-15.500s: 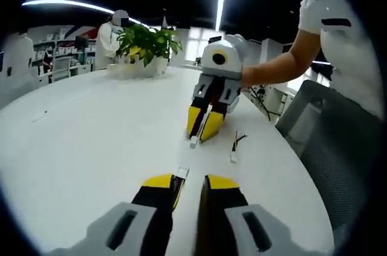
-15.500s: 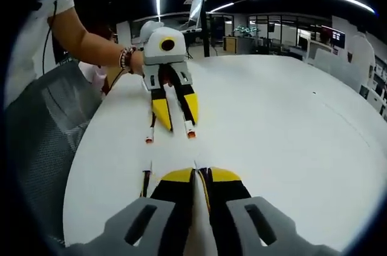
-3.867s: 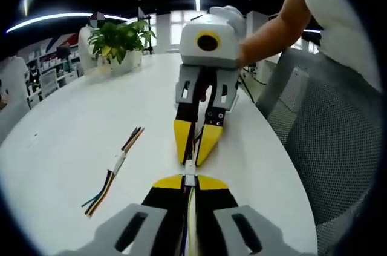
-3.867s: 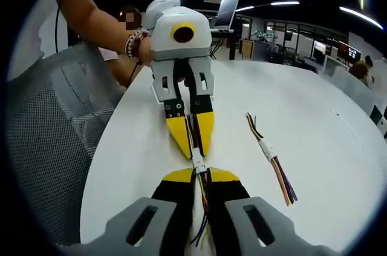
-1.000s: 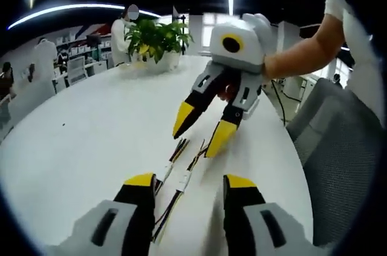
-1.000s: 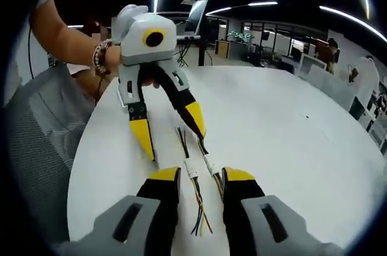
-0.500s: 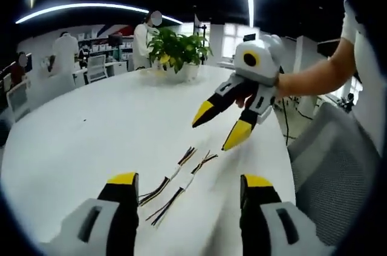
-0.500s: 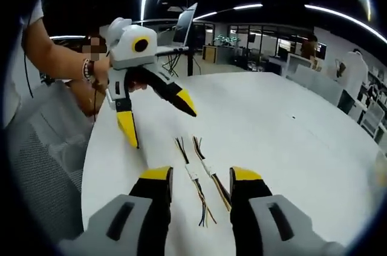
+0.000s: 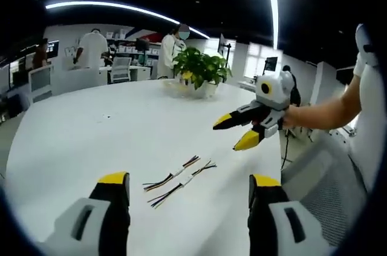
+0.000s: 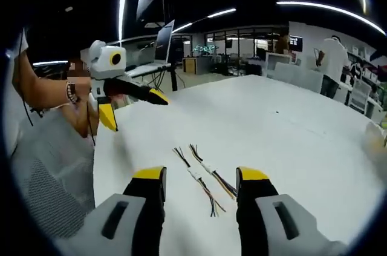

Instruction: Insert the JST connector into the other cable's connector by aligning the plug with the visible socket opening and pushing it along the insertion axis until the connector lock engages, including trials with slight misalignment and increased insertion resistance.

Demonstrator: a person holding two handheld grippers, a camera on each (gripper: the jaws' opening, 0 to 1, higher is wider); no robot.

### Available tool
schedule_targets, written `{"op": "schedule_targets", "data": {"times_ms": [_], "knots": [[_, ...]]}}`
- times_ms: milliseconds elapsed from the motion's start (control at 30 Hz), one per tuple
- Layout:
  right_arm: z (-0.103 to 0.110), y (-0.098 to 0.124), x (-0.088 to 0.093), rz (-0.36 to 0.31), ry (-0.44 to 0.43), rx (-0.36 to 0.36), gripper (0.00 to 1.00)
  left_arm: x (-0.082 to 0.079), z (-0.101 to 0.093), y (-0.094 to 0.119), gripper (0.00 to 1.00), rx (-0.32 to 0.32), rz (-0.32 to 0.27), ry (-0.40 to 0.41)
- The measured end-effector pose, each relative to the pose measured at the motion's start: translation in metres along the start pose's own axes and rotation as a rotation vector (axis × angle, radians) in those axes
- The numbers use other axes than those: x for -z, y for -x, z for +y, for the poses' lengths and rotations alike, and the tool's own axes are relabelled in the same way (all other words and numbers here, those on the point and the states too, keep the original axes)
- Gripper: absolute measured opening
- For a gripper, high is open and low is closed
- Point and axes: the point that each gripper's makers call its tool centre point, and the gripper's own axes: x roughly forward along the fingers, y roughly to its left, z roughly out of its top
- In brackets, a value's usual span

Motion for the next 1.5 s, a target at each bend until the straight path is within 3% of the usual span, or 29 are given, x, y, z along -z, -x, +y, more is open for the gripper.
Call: {"op": "schedule_targets", "data": {"times_ms": [367,700,900,1200,1367,1500], "knots": [[0.001,0.040,-0.003,-0.069,-0.096,0.068,0.48,-0.005,-0.015,0.037,0.81,-0.079,-0.052,0.020],[0.000,0.080,-0.009,-0.169,-0.187,0.191,0.50,0.000,-0.021,0.078,0.82,-0.162,-0.108,0.065],[0.001,0.098,-0.006,-0.143,-0.132,0.264,0.48,0.010,-0.026,0.094,0.82,-0.199,-0.104,0.075],[0.017,0.109,0.011,-0.142,-0.223,0.299,0.54,0.032,-0.026,0.116,0.80,-0.279,-0.140,0.155],[0.018,0.118,0.014,-0.135,-0.219,0.336,0.54,0.024,-0.020,0.126,0.81,-0.315,-0.163,0.153],[0.018,0.125,0.018,-0.147,-0.249,0.349,0.55,0.037,-0.015,0.131,0.81,-0.341,-0.147,0.185]]}}
